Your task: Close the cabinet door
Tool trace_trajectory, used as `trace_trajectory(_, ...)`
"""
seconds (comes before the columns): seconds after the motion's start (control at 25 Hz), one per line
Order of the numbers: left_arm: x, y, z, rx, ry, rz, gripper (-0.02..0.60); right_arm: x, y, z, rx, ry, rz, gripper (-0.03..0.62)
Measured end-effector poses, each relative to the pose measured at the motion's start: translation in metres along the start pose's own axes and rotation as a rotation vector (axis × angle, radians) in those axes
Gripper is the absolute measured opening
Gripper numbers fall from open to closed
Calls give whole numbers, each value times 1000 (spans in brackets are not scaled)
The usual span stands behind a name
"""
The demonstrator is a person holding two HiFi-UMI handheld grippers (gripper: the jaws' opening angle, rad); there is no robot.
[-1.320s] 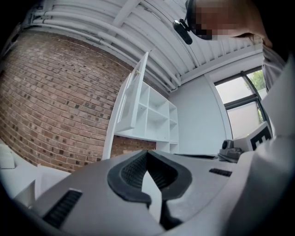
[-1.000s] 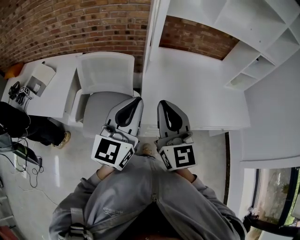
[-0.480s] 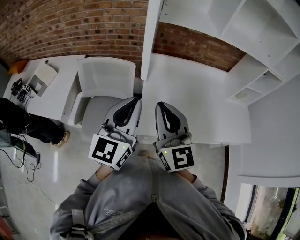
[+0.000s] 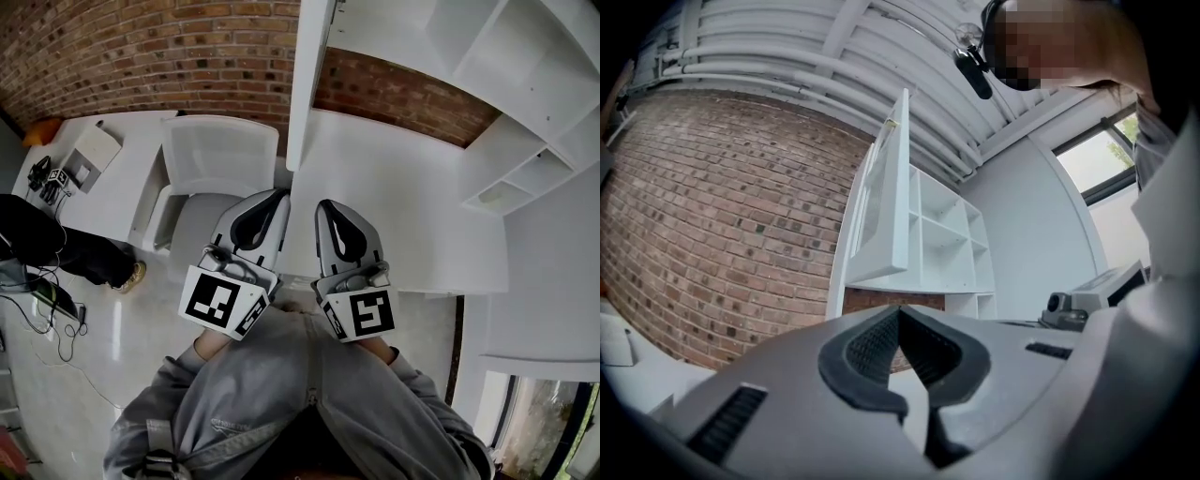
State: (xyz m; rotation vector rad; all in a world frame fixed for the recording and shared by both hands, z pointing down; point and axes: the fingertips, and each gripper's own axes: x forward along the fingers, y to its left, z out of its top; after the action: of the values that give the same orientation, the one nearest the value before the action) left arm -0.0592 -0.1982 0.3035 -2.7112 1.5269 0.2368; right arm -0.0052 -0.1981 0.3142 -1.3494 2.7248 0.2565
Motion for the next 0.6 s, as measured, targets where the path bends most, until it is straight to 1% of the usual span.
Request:
trace_trajectory(0.16,2,5,12,31,-3,-8,6,6,-2,16,-45,-3,-21,26)
trace_trajectory(0.32,1,7,20,48,-9,-18,6,10,-5,30,-58,-23,-35,26)
trace_trajectory(0.44,0,10,33,62,-30,-16,6,14,-7,47,-65,-51,-55,26)
trace_trajectory(0.6,-1,10,55,88,-71,-25,6,17,-9,71,-102,-89,-73,26)
